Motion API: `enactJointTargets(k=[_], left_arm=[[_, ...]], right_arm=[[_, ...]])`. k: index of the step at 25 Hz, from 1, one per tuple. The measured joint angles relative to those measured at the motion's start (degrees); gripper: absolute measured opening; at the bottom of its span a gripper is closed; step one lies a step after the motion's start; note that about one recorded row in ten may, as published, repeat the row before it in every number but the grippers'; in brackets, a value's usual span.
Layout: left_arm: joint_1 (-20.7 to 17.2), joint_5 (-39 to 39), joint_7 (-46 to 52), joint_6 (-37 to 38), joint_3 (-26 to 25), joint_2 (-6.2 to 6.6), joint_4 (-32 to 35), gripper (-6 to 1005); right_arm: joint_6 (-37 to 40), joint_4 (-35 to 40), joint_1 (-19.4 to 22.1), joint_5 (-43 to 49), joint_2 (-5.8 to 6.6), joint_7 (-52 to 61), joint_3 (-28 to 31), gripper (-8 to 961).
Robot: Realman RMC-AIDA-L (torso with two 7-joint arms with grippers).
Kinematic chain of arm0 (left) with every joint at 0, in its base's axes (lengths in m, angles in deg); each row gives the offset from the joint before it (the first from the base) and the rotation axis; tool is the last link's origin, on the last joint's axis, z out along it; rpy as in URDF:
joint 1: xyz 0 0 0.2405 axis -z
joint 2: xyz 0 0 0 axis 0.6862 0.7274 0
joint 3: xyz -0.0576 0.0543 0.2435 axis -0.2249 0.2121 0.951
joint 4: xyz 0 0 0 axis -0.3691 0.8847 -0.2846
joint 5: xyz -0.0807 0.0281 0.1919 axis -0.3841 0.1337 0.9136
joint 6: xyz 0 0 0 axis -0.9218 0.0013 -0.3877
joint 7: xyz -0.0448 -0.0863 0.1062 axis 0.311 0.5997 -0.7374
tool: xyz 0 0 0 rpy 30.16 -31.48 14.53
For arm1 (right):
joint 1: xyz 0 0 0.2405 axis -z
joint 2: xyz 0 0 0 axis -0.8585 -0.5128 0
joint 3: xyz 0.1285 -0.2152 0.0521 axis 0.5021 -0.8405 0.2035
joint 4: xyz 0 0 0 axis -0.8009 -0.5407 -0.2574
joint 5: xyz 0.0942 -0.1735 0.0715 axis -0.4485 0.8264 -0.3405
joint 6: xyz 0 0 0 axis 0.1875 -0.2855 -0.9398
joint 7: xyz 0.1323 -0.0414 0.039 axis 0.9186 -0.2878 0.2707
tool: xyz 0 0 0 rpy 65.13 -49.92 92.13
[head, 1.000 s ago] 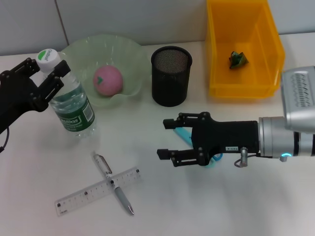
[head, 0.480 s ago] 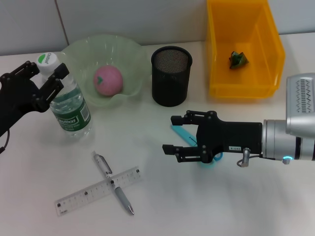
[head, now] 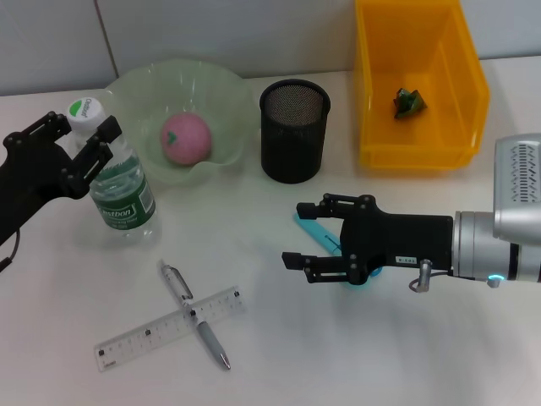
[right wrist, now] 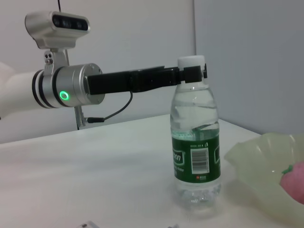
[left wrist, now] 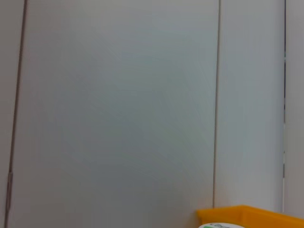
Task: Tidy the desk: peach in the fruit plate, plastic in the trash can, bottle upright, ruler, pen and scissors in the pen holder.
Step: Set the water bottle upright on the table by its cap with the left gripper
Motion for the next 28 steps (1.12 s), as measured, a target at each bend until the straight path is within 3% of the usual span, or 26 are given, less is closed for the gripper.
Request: enactJointTargets(k=[28], left_arm=[[0.7,0.0,-2.4,-2.4,0.5,-0.09,-1.1,434]], right_arm=[[-0.4,-0.8,0.1,-0.8,-0.09,-0.1,0.1,768]])
